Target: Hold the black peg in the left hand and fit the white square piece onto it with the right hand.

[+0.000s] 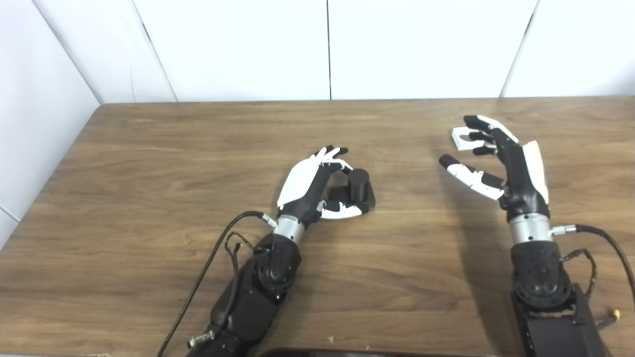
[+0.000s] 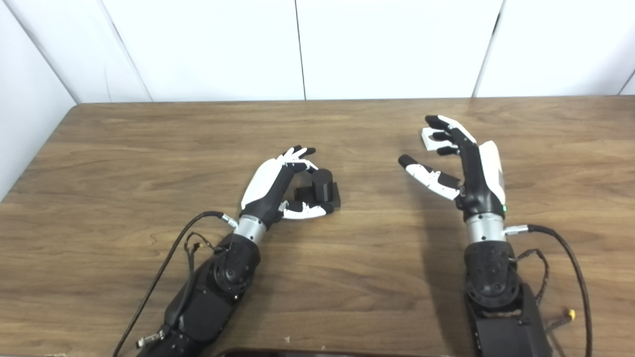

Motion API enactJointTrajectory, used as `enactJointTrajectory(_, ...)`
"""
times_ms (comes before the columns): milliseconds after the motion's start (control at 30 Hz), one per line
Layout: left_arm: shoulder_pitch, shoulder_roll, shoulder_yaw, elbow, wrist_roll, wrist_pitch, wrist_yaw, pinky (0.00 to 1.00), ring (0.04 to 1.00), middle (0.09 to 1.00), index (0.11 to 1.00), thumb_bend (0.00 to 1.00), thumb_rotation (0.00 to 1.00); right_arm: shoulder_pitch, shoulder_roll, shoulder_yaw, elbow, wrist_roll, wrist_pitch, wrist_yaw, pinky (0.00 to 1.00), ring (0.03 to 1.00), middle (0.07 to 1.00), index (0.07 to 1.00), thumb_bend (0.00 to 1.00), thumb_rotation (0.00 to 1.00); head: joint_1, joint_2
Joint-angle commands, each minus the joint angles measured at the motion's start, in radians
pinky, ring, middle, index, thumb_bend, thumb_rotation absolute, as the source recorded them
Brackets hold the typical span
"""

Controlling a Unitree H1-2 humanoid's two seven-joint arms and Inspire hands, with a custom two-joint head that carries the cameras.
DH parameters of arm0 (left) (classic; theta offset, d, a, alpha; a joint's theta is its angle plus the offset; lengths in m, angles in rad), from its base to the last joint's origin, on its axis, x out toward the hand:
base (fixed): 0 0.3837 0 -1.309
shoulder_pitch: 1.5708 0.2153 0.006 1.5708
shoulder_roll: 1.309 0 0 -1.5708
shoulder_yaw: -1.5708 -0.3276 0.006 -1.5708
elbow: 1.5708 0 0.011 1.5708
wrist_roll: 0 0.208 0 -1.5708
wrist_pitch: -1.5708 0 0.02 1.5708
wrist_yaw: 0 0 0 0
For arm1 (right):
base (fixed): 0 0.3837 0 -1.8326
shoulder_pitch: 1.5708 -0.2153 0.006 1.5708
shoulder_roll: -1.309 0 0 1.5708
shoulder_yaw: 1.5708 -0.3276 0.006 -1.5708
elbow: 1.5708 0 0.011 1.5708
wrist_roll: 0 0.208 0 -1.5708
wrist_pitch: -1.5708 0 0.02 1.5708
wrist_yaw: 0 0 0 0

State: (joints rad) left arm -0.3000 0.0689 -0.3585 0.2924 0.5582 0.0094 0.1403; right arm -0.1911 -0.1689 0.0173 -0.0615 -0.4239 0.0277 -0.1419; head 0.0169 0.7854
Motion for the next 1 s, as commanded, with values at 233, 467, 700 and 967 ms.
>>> enactJointTrajectory(233,0.048,0.032,-0.029,0.125,0.074,0.063,0.019,1.0,0.98,0.911,0.494,0.52,0.08,-0.049,-0.023,-0.015,-0.061,-0.006,0.009,0.01,0.67,0.771,0.804,0.784,0.6,0.42,0.004,0.0)
enactJointTrajectory(467,0.059,0.041,-0.022,0.12,0.072,0.062,0.019,1.0,0.973,0.908,0.493,0.52,0.08,-0.047,-0.023,-0.011,-0.071,-0.008,0.009,0.014,0.68,0.772,0.802,0.783,0.59,0.42,-0.075,-0.01)
enactJointTrajectory(700,0.075,0.068,-0.007,0.108,0.06,0.039,0.017,0.94,0.95,0.892,0.491,0.52,0.08,-0.094,-0.08,-0.002,-0.061,-0.038,0.041,0.061,0.66,0.776,0.818,0.784,0.65,0.43,-0.251,-0.052)
enactJointTrajectory(967,0.086,0.092,-0.008,0.091,0.03,0.028,-0.031,1.0,0.995,0.933,0.494,0.52,0.07,-0.178,-0.211,0.0,-0.029,-0.079,0.052,0.139,0.65,0.779,0.811,0.775,0.66,0.38,-0.282,-0.068)
